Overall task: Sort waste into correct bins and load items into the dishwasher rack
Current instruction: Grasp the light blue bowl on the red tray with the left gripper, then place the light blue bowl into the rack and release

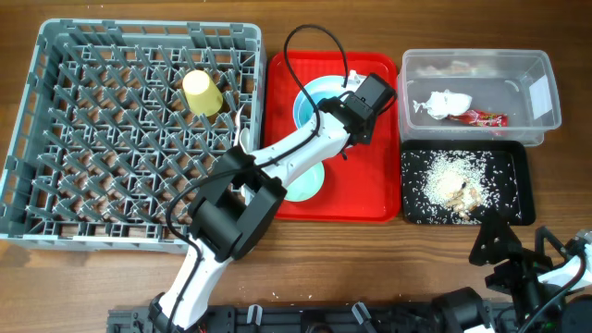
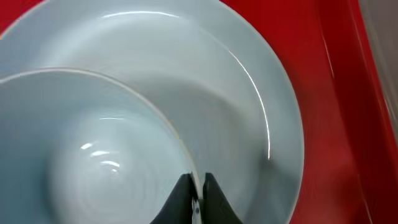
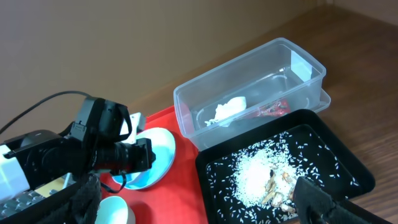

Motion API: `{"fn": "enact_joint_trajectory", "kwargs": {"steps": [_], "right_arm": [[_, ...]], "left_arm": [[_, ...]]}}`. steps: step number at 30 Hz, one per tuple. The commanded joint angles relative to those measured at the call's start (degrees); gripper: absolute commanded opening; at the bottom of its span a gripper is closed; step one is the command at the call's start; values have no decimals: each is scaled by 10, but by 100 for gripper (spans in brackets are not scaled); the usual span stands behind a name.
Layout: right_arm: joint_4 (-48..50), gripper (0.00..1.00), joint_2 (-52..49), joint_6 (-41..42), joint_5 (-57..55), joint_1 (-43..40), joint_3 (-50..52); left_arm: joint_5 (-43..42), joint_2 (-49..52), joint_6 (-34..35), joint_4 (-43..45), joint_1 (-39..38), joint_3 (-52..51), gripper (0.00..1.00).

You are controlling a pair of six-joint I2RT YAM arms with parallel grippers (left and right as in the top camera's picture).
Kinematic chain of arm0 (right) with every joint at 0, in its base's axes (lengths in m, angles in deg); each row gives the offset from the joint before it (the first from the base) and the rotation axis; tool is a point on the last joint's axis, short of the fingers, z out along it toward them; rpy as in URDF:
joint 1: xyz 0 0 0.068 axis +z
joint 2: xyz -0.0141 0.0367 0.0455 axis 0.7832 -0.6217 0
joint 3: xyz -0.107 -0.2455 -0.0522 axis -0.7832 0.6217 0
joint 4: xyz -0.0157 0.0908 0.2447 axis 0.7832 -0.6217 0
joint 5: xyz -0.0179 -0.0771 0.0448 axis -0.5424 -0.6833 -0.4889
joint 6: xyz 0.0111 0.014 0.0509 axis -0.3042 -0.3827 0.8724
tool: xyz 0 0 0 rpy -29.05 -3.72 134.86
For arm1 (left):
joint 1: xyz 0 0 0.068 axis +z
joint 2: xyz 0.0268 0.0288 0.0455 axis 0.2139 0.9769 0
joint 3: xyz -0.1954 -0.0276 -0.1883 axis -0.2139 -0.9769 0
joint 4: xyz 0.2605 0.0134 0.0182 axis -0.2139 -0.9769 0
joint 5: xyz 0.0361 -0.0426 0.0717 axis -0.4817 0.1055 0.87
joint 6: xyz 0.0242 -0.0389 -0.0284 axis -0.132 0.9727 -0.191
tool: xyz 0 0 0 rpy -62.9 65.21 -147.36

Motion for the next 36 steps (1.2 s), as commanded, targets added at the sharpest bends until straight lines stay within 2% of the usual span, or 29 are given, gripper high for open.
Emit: {"fn": "enact_joint_trajectory", "kwargs": {"steps": [1,4,9,11,12,13,14,15,18,21,25,30,36], "right_arm": [[2,100,5,6,3,-3,-1],[1,100,5,6,3,-3,-1],[2,99,5,6,3,-3,-1],[2,100,5,6,3,-3,-1],[2,100,5,6,3,-3,-1],[2,100,5,6,3,-3,-1],[1,100,5,6,3,-3,-1],[2,100,5,6,3,-3,-1],[2,100,5,6,3,-3,-1],[2,100,5,6,3,-3,-1],[2,100,5,6,3,-3,-1],[2,100,5,6,3,-3,-1],[2,100,5,6,3,-3,-1]], "left_arm": [[10,-10,-16,4,5,6,4],[2,-85,-15,-33,9,42,4],[-69,-315,-13,-183,25,63,4],[-77,-414,-13,-285,70,63,4],[-107,-451,-13,-322,114,63,4],[-165,-476,-15,-355,168,63,4],[-276,-493,-40,-395,251,63,4],[-382,-493,-81,-428,315,62,4],[-631,-456,-220,-513,488,17,4],[-797,-390,-351,-560,587,-61,4],[-934,-282,-436,-561,628,-155,4],[-925,-169,-441,-531,628,-161,4],[-813,-150,-433,-520,664,-161,8]]}}
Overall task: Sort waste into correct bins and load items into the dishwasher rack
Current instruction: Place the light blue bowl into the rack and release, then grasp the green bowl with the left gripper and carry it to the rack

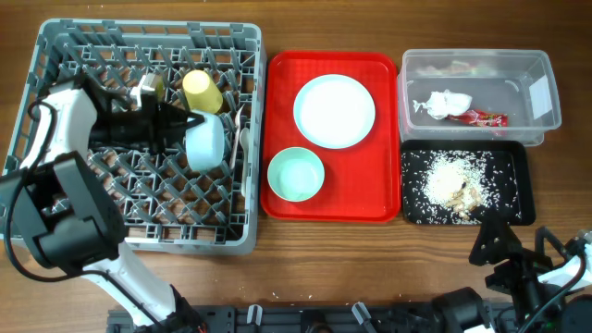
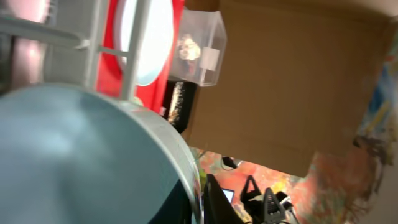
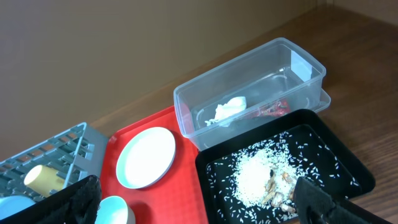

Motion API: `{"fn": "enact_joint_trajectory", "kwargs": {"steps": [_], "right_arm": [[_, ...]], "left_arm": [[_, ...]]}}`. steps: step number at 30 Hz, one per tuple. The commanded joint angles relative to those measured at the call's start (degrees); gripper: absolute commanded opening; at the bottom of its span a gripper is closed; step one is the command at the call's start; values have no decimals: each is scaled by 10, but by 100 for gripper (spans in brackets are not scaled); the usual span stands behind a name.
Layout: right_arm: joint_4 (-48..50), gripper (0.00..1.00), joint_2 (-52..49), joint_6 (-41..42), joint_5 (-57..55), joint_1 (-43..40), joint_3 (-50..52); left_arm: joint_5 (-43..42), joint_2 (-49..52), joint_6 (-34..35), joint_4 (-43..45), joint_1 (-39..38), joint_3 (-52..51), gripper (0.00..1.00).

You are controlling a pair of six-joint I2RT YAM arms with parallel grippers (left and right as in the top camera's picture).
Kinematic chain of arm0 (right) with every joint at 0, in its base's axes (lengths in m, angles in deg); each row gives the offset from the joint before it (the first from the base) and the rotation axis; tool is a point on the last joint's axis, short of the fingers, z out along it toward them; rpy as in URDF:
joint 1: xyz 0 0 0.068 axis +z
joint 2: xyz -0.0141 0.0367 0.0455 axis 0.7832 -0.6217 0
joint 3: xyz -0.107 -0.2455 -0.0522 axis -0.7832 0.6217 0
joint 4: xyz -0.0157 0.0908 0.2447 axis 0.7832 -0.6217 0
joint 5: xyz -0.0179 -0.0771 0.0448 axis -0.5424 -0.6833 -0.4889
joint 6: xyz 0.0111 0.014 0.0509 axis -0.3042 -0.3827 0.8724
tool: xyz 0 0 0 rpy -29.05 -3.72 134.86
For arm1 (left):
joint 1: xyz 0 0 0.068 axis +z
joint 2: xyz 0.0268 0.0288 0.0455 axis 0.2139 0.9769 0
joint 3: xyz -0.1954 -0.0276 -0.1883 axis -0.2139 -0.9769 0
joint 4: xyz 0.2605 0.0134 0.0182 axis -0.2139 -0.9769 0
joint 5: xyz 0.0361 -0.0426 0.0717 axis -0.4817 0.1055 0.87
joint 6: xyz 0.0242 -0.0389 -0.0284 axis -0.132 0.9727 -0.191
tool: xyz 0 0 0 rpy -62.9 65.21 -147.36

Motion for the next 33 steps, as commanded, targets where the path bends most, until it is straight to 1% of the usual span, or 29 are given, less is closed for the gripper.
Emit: {"fn": "enact_joint_trajectory", "kwargs": {"steps": [1,2,3,5,7,11,13,14,16,18,19,20,22,24,26,27,28,29,31,33], "right_arm": [[1,100,5,6,3,-3,-1],[2,100,5,5,3,-3,-1],[2,100,5,5,3,-3,-1],[2,100,5,6,3,-3,-1],[1,100,5,5,3,-3,-1],[1,99,5,6,3,-3,-1],[1,100,5,5,3,-3,-1],[1,100,5,6,3,-3,-1],[1,100,5,5,3,-3,-1],[1,100,5,6,3,-3,-1],[1,100,5,6,3,-3,-1],[1,100,5,6,3,-3,-1],[1,100,5,5,3,-3,-1],[1,100,5,6,3,-3,-1],[1,100,5,6,3,-3,-1],[1,100,5,6,3,-3,-1],[1,100,5,6,3,-3,-1],[1,100,5,6,3,-3,-1],[1,100,5,6,3,-3,-1],[1,100,5,6,3,-3,-1]], "left_arm": [[69,4,2,0,31,-1,8],[83,4,21,0,42,-1,14],[86,4,32,0,55,-1,100],[86,3,54,1,74,0,100],[86,3,58,-4,108,9,100],[117,-23,101,-13,148,61,100],[157,-55,142,-13,149,97,100],[185,-86,169,-12,141,120,100],[221,-145,203,3,112,133,99],[326,-216,275,45,47,133,100],[422,-257,332,76,-26,133,100],[477,-279,365,105,-102,133,100],[488,-284,398,158,-218,131,100],[489,-260,411,189,-326,127,100],[501,-225,411,192,-398,126,99],[523,-200,411,192,-438,125,82],[578,-155,411,201,-496,122,56],[614,-128,411,207,-523,122,43],[681,-62,412,224,-574,122,40],[705,-5,438,241,-603,122,40]]}}
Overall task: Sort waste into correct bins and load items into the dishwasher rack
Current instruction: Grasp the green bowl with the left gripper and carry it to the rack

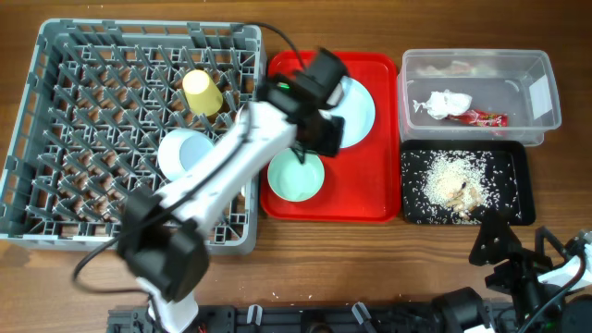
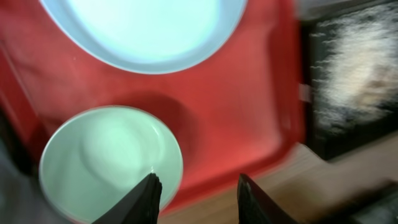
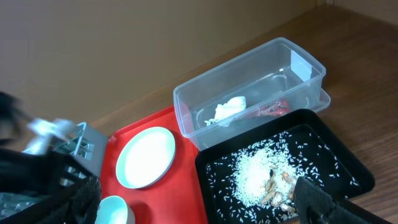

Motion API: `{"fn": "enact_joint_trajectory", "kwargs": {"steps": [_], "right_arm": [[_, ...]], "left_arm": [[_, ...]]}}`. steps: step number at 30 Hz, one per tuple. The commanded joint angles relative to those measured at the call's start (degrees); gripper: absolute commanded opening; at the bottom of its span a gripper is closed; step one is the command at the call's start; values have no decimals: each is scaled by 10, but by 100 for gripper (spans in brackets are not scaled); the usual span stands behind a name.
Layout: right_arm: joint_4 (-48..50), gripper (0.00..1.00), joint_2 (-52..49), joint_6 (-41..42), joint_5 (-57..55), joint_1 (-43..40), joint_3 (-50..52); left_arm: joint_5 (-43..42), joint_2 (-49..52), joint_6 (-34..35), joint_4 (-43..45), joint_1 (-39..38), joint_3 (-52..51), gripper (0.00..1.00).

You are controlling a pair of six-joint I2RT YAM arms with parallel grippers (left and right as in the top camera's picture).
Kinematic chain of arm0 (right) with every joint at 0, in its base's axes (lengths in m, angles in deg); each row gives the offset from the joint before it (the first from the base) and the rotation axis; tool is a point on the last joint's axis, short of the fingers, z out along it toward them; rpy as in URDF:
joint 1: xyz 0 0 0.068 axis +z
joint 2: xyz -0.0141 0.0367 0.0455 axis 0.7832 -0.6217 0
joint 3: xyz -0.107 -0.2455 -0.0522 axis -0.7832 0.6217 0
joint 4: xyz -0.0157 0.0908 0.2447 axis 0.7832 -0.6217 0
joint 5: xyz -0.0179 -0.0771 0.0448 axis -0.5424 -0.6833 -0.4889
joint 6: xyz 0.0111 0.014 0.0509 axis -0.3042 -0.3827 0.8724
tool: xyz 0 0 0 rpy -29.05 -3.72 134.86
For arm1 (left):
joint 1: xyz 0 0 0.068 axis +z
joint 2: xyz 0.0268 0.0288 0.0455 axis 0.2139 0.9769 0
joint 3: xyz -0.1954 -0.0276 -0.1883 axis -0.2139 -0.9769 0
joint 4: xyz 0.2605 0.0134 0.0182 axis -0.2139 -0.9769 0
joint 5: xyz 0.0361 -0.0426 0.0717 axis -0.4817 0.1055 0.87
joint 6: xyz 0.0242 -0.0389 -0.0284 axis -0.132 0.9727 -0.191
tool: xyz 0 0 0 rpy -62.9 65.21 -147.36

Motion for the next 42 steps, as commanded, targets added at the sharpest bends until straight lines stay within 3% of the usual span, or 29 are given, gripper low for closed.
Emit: {"fn": "enact_joint_trajectory", "kwargs": {"steps": [1,13,15,16,19,23,27,29,31,33,36,38,42], "right_arm": [[2,100,5,6,3,-3,-1],[2,100,5,5,3,-3,-1],[2,99,5,6,3,-3,-1],[2,100,5,6,3,-3,-1],[2,100,5,6,3,-3,-1],[2,100,5,6,3,-3,-1],[2,100,5,5,3,-3,-1],[2,100,5,6,3,-3,-1],[2,100,5,5,3,-3,-1],[2,100,5,6,3,-3,-1],[2,100,5,6,3,-3,-1],[2,100,5,6,3,-3,-1],[2,100,5,6,3,-3,-1]], "left_arm": [[73,77,36,14,-34,-5,36],[78,137,76,27,-67,-51,23],[77,137,91,26,-67,-58,17],[77,137,92,26,-67,-58,4],[77,134,93,24,-65,-51,4],[66,45,90,-6,-44,22,4],[47,-97,95,8,47,101,4],[-68,-121,78,46,129,101,4],[-245,-107,54,74,216,101,4],[-484,-52,37,126,316,101,4],[-720,43,47,209,389,101,4],[-804,103,61,239,413,101,4],[-808,208,75,254,455,101,4]]}}
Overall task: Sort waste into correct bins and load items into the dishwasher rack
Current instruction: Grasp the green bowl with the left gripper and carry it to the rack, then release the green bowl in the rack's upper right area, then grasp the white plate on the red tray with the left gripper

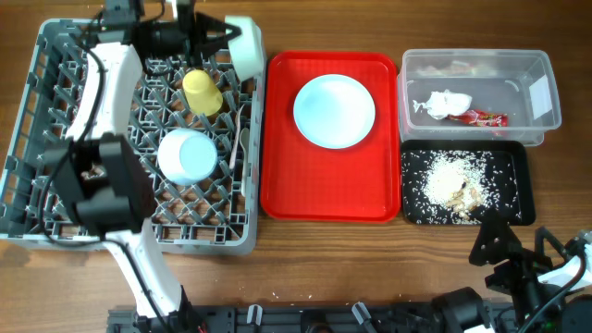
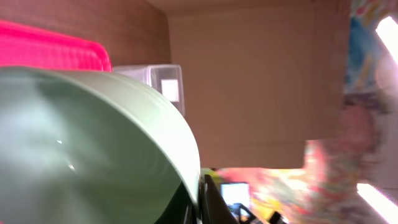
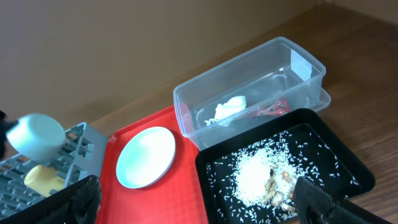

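Observation:
My left gripper (image 1: 215, 39) is shut on the rim of a pale green bowl (image 1: 242, 44), held on its side at the far right corner of the grey dishwasher rack (image 1: 55, 199). In the left wrist view the bowl (image 2: 87, 143) fills the left side, with the fingers (image 2: 210, 202) pinching its rim. A light blue bowl (image 1: 187, 155) lies upside down in the rack, near a yellow cup (image 1: 202, 92). A pale plate (image 1: 335, 111) rests on the red tray (image 1: 324, 199). My right gripper (image 3: 199, 204) stands open at the table's near right.
A clear bin (image 1: 527, 69) with crumpled paper and a red wrapper stands at the back right. In front of it lies a black tray (image 1: 513, 166) with rice and food scraps. Cutlery stands at the rack's right edge.
My left gripper was open over the green bowl on the red tray. Now it is shut on that bowl at the rack's far right corner. Only the plate is left on the tray.
My left gripper was shut on the blue bowl's rim on the tray's plate. Then it held that bowl in the rack. Then the blue bowl lay upside down there and the gripper hung open over the green bowl, which it now holds at the rack.

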Motion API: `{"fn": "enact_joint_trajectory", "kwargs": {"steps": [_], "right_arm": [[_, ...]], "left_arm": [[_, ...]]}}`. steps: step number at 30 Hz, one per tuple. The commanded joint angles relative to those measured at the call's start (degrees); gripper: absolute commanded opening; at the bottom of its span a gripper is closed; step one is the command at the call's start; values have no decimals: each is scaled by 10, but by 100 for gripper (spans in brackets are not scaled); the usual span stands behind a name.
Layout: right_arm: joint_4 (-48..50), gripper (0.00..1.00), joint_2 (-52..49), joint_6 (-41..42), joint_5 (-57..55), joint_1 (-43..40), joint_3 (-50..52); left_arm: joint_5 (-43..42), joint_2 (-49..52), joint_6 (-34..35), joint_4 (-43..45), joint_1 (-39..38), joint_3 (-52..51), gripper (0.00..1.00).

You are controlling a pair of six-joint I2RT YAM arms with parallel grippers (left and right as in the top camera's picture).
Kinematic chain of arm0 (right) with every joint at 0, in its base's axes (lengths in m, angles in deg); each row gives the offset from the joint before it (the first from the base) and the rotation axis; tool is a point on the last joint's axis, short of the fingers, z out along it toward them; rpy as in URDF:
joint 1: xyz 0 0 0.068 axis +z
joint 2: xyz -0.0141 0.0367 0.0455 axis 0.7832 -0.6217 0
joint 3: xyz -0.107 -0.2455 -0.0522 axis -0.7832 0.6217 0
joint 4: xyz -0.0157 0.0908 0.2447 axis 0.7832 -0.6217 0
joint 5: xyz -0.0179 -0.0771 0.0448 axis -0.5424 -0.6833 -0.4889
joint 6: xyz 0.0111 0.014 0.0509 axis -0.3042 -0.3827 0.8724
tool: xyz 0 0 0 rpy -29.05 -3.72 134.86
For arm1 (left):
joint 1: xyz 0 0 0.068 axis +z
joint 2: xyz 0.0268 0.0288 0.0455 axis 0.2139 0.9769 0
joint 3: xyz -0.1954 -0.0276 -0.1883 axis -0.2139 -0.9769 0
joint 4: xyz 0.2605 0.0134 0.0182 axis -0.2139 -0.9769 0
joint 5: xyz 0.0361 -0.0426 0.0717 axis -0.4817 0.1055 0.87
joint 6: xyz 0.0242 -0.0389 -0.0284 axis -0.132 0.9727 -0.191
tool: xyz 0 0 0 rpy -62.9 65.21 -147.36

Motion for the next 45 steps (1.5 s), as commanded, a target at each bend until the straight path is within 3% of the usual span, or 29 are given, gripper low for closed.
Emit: {"fn": "enact_joint_trajectory", "kwargs": {"steps": [1,4,6,7,8,13,19,25,27,30,35,38,41,45], "right_arm": [[2,100,5,4,3,-3,-2],[2,100,5,4,3,-3,-2],[2,100,5,4,3,-3,-2],[2,100,5,4,3,-3,-2],[2,100,5,4,3,-3,-2],[2,100,5,4,3,-3,-2],[2,100,5,4,3,-3,-2],[2,100,5,4,3,-3,-2],[2,100,5,4,3,-3,-2],[2,100,5,4,3,-3,-2],[2,100,5,4,3,-3,-2],[2,100,5,4,3,-3,-2],[2,100,5,4,3,-3,-2],[2,100,5,4,3,-3,-2]], "left_arm": [[-73,56,8,9,27,-2,4],[-73,82,7,29,32,-2,8],[-24,85,5,34,32,-2,14],[11,85,5,34,32,-2,22],[33,85,6,34,32,-2,99],[59,73,6,34,43,-1,100],[100,-14,6,34,45,-1,100],[228,-155,4,-29,21,-1,99],[337,-198,-27,-80,-27,-1,100],[590,-213,-40,-157,-169,-2,100],[702,-144,-40,-126,-367,-5,100],[766,-80,-40,-99,-444,-5,87],[830,-11,-40,-73,-491,-5,56],[844,62,-40,-17,-515,-5,51]]}}
